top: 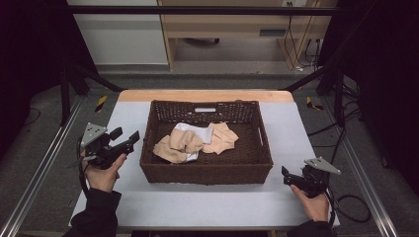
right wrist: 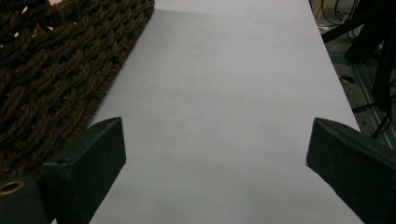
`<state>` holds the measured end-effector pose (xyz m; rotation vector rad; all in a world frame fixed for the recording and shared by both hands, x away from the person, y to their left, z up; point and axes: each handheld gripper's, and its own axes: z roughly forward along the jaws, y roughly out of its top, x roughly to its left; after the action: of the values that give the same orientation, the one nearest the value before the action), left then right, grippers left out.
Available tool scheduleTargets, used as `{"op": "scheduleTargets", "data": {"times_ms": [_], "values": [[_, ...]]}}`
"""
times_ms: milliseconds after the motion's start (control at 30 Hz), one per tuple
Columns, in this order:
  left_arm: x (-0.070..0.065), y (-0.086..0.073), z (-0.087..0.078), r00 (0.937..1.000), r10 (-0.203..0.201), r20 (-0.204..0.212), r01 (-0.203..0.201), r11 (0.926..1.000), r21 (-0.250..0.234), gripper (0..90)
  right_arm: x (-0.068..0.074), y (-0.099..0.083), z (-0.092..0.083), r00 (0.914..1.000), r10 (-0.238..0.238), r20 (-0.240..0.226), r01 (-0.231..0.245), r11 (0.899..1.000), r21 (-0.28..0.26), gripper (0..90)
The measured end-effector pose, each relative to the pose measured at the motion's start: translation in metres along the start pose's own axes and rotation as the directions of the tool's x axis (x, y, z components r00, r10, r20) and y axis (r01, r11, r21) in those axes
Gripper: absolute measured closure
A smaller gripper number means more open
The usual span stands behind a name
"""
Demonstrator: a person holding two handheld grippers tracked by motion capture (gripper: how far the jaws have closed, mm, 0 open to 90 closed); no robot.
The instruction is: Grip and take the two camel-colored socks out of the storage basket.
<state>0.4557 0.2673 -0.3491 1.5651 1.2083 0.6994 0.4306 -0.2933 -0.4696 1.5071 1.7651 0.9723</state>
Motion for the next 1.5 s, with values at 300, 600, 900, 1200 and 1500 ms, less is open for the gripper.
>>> {"op": "scheduleTargets", "data": {"times_ms": [300,600,900,1200,1500], "values": [[-0.017,0.014,0.02,0.9993,0.025,0.028,-0.025,0.9997,-0.001,33.5,0.0,0.0,0.0,1.0,-0.004,0.007,0.004,1.0,0.0,5.1],[-0.039,0.022,0.04,0.9943,0.103,0.028,-0.103,0.9945,-0.022,39.7,0.0,0.0,0.001,0.9999,-0.003,0.012,0.003,1.0,-0.003,5.2],[-0.058,0.032,0.063,0.9808,0.185,0.063,-0.182,0.9822,-0.048,44.6,0.001,0.0,0.001,0.9997,-0.012,0.02,0.012,1.0,-0.001,5.4],[-0.074,0.035,0.092,0.9719,0.213,0.1,-0.215,0.9765,0.013,42.7,0.0,0.001,0.001,0.9997,-0.012,0.021,0.012,1.0,-0.006,5.4],[-0.076,0.023,0.121,0.9621,0.254,0.099,-0.262,0.9619,0.078,39.7,0.001,0.001,0.001,0.9997,-0.013,0.02,0.013,1.0,0.0,5.4]]}}
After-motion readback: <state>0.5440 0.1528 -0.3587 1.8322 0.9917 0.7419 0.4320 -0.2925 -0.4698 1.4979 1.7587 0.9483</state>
